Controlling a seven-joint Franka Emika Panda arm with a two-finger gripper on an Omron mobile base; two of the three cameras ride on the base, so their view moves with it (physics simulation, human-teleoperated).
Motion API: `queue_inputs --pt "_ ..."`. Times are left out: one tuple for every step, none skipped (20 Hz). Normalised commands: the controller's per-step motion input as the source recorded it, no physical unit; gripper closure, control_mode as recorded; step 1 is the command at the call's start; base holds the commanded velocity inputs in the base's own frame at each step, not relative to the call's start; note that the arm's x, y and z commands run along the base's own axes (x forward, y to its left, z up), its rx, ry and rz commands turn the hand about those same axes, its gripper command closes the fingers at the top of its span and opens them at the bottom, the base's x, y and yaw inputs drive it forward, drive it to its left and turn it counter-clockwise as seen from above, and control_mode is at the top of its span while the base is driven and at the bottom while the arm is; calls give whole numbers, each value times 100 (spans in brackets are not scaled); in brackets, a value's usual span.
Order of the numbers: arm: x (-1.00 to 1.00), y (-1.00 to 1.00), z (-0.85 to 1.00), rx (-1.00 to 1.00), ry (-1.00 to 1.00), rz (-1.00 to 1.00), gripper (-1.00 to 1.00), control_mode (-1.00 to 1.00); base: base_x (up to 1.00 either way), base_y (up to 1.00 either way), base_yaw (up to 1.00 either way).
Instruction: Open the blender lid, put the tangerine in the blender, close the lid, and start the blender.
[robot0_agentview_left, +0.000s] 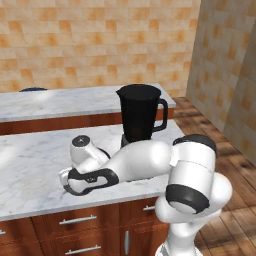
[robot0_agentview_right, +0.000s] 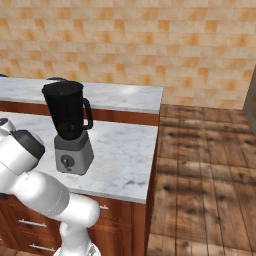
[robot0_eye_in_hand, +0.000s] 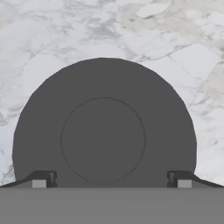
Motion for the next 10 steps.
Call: queue_inputs --pt "5 0 -21 0 0 -3 -100 -100 0 0 0" --pt "8 0 -14 0 0 -4 -100 -100 0 0 0" --pt "10 0 -16 0 0 -4 -100 -100 0 0 0" --pt "10 3 -16 0 0 -4 -100 -100 0 0 0" --pt "9 9 -14 0 0 -4 -100 -100 0 0 0" --pt "4 11 -12 0 0 -4 -100 -100 0 0 0" --pt "3 10 -7 0 0 -5 -100 -100 0 0 0" --pt "3 7 -6 0 0 -5 -100 -100 0 0 0" --pt "6 19 0 0 0 -6 -100 -100 0 0 0" --pt "9 23 -2 0 0 -7 -100 -100 0 0 0"
